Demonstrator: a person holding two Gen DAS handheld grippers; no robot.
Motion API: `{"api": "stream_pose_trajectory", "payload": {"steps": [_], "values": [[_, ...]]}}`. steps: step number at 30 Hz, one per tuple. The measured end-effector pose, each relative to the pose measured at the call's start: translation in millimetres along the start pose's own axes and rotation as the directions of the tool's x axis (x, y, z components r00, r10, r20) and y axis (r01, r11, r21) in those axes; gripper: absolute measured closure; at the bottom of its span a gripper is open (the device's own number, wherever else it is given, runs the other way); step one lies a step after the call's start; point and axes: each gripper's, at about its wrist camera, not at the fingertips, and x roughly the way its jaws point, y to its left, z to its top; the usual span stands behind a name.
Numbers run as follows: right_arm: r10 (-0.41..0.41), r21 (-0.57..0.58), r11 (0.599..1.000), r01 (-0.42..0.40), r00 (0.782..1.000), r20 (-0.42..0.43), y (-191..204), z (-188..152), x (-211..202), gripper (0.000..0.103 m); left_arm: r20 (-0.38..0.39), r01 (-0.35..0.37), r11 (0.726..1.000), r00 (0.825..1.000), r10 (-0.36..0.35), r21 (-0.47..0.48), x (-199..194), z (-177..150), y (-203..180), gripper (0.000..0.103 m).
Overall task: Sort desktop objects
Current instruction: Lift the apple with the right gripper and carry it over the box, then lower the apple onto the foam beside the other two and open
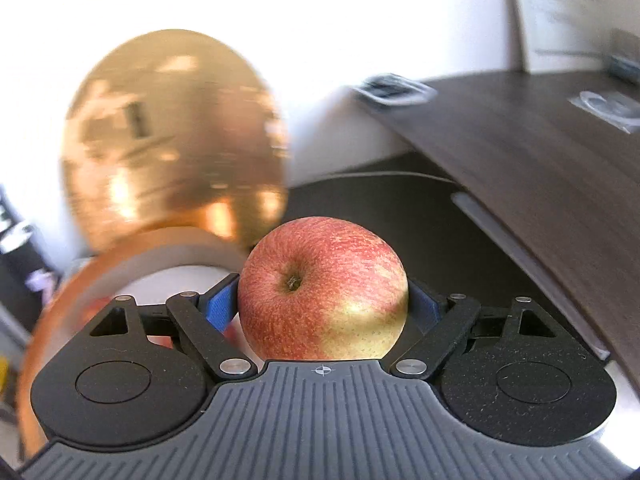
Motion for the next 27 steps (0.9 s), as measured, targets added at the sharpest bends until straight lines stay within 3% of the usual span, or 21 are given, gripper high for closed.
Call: {"api": "stream_pose_trajectory", "payload": {"steps": [6, 12, 19, 27], "values": [[0.146, -0.074, 0.986, -0.148, 0.989, -0.036, 66.8, -20.5, -17.0, 0.017, -0.007, -0.022, 0.999, 1.000, 0.022, -0.026, -10.5, -14.1, 21.8, 0.003], [0.199, -0.134, 0.967, -0.217, 0.970, -0.139, 122.1, -52.7, -11.6, 0.017, -0.014, -0.034, 0.997, 0.999, 0.033, -0.067, -17.5, -23.1, 46.8, 0.003], [0.156, -0.208, 0.954, -0.216, 0.950, -0.271, 159.1, -74.0, 21.4, 0.017, -0.013, -0.033, 0.994, 0.999, 0.032, -0.107, -20.1, -26.5, 68.3, 0.003], [0.048, -0.292, 0.943, -0.157, 0.936, -0.349, 175.5, -81.3, 48.3, 0.017, -0.016, -0.022, 0.991, 1.000, 0.021, -0.132, -18.6, -27.6, 80.4, 0.003]]}}
